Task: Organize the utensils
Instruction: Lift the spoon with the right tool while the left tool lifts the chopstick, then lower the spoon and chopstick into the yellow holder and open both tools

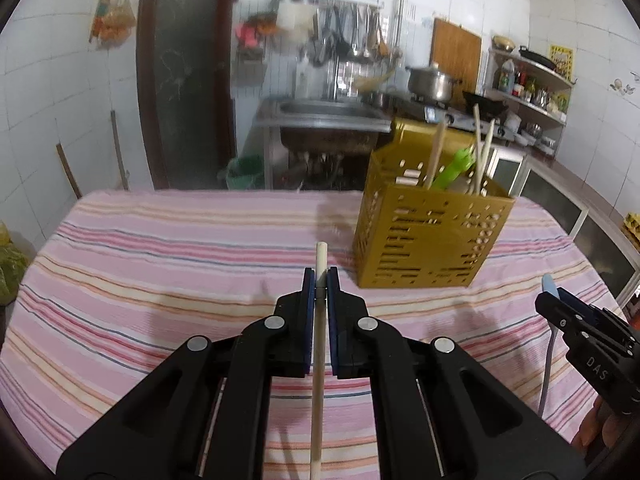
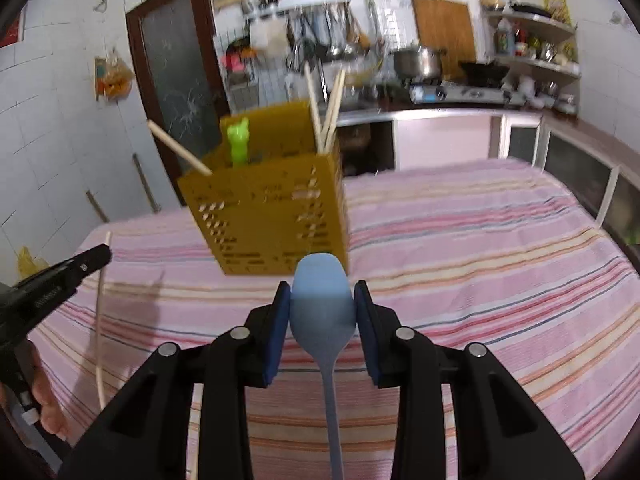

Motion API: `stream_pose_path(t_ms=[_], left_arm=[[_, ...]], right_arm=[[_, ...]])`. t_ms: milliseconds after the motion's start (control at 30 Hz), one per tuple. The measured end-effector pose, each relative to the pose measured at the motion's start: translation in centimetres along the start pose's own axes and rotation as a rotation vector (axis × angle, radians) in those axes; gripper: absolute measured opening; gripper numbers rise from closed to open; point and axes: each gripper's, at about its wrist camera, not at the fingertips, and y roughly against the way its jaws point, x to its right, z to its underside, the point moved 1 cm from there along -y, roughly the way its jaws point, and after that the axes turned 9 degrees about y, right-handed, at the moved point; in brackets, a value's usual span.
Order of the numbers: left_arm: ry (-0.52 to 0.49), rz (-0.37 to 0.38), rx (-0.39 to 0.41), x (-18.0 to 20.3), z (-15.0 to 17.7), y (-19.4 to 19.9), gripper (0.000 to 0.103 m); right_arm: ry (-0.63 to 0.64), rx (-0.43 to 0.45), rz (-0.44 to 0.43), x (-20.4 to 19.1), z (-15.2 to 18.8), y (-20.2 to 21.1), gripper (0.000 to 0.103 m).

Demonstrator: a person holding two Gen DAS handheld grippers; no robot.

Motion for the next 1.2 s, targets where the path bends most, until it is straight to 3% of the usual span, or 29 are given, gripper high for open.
stream_pose_path(t_ms=[800, 1200], left_arm=[[-0.031, 0.023, 0.159, 0.4, 0.4, 9.0, 0.005], [-0.056, 0.093, 0.261, 2.7, -2.6, 12.7, 0.004]], right_arm=[[0.009, 0.15, 0.025, 0.0, 1.6, 5.7, 0.033], [0.017, 0.259, 0.037, 0.1, -2.4, 8.0, 0.033]])
